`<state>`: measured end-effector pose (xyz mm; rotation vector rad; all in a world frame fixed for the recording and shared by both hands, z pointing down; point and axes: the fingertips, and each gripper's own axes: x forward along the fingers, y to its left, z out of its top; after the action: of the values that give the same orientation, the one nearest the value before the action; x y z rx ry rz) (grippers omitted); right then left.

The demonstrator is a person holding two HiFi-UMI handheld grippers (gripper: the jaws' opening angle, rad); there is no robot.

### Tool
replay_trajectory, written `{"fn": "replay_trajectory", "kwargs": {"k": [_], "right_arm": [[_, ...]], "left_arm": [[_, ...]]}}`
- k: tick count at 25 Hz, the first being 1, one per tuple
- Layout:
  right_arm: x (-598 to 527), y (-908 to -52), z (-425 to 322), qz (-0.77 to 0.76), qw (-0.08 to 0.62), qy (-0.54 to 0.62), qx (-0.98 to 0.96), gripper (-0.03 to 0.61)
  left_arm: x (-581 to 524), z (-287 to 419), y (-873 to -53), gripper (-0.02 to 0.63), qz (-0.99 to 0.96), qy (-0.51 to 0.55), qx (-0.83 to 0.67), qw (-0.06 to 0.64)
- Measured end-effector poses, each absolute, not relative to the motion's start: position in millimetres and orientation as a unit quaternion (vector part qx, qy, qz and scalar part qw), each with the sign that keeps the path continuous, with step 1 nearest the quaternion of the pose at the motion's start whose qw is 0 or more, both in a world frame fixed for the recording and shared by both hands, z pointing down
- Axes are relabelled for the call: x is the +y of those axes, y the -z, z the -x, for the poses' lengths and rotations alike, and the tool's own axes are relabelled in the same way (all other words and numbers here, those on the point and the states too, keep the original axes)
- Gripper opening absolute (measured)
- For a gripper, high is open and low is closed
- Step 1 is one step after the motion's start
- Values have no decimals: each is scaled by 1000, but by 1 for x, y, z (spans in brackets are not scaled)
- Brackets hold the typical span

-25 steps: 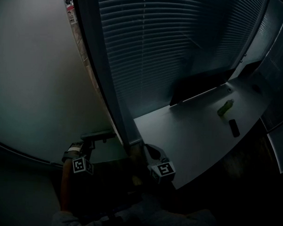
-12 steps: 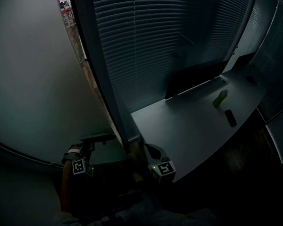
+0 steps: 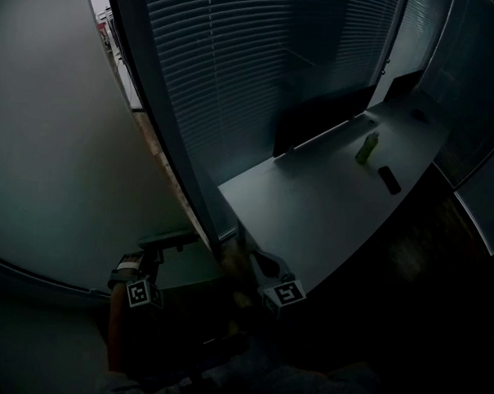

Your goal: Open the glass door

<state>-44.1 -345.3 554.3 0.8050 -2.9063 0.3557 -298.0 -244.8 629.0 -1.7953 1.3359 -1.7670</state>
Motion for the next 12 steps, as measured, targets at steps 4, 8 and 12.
{"fn": "replay_trajectory", "kwargs": {"k": [4, 8, 12], "right_arm": [[-321, -560, 24, -286, 48, -119, -950, 2], [-301, -567, 8, -305, 44, -119, -944, 2], [-281, -562, -12, -324, 41, -122, -937, 2]], "left_arm": [[-232, 289, -635, 0, 628, 611, 457, 153], [-220, 285, -641, 0, 629, 610, 454, 164], [-203, 274, -637, 0, 635, 607, 448, 164]]}}
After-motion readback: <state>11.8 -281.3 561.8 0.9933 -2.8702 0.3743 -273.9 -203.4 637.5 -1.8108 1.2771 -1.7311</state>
